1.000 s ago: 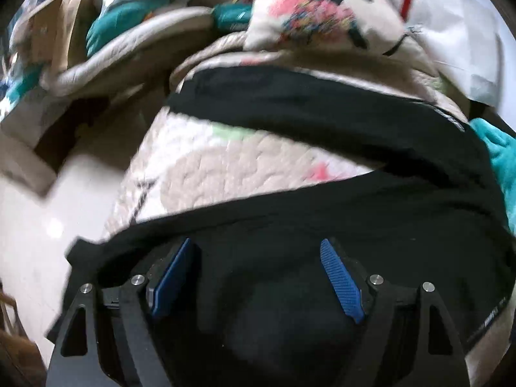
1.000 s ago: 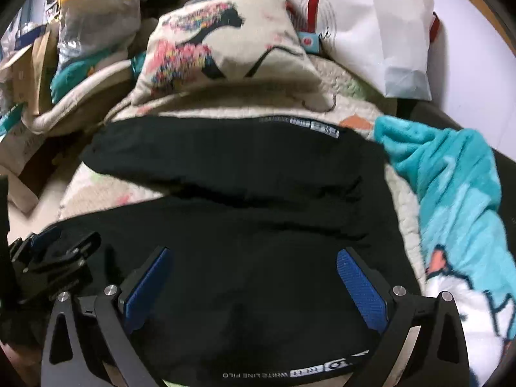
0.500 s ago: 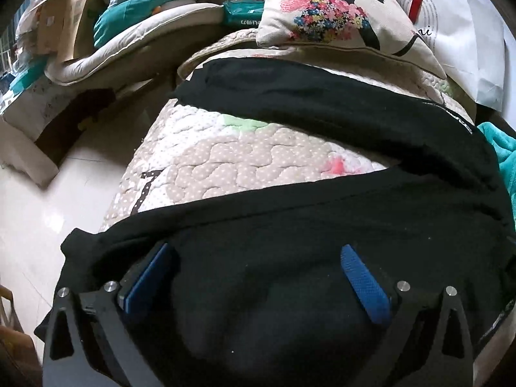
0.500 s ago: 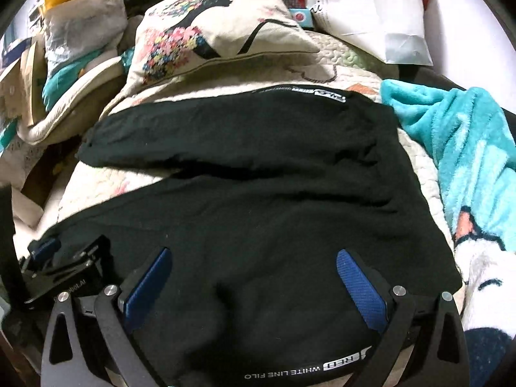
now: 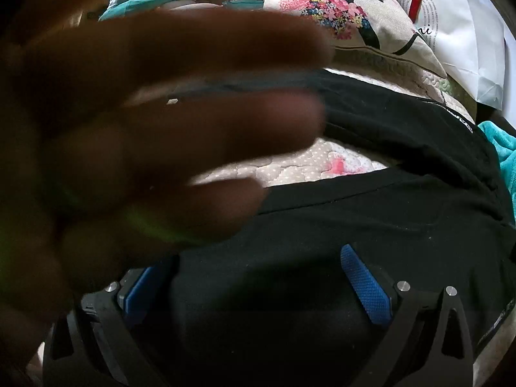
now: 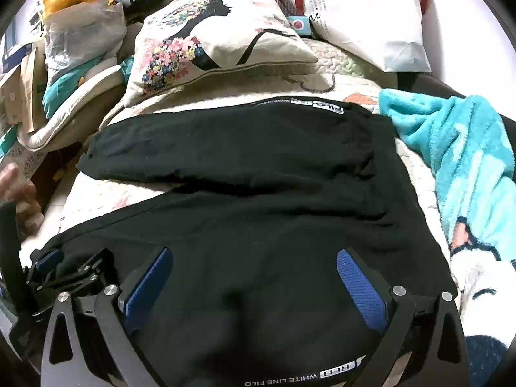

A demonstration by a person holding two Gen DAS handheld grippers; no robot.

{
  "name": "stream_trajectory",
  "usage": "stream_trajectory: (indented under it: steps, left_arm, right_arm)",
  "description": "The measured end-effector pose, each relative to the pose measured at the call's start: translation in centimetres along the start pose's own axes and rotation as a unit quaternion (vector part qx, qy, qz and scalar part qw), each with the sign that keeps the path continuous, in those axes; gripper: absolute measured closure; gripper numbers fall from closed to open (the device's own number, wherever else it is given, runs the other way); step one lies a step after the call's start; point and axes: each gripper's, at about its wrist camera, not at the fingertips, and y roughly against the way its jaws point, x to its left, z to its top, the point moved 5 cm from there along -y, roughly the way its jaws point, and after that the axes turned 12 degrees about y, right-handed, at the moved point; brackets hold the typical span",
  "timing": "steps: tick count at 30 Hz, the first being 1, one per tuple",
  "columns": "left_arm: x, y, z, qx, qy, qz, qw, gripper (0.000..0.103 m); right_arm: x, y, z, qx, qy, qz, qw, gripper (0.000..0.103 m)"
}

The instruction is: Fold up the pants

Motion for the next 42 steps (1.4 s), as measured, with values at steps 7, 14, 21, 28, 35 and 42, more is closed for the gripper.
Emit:
stream_trajectory:
  steps: [7,14,21,28,35,42]
  left_arm:
    - [0.1,0.0,-0.1,0.0,0.002,-0.003,1.0,0.0]
    - [0.2,0.2,-0.3,-0.003,0.001,-0.001,1.0,0.0]
    - [0.3,0.4,-0.5,-0.003,0.0,0.0,1.0,0.0]
    - [0.2,0.5,-0.6,-0.003,0.001,-0.002,1.0,0.0]
    - [0.4,0.8,-1.0,-0.003,0.001,-0.002,1.0,0.0]
    - [0.3,0.8,-1.0,-0.003,0.001,-0.002,1.0,0.0]
  right_arm:
    - [0.3,-0.5,-0.1,0.007,0.003,0.002,1.0,0.0]
    - [0.8,-0.5,-0.2,0.01,0.005,0.012,1.0,0.0]
    - [0.8,-0.4,-0.3,0.01,0.002,0.018,1.0,0.0]
    - [1.0,-0.4,-0.4,0.013,0.002,0.024,1.0,0.0]
    - [1.2,-0.5,-0.5,0.016,0.002,0.029,0.999,0.0]
    - [1.5,-0.5,-0.6,0.016,0.004,0.034,0.999,0.0]
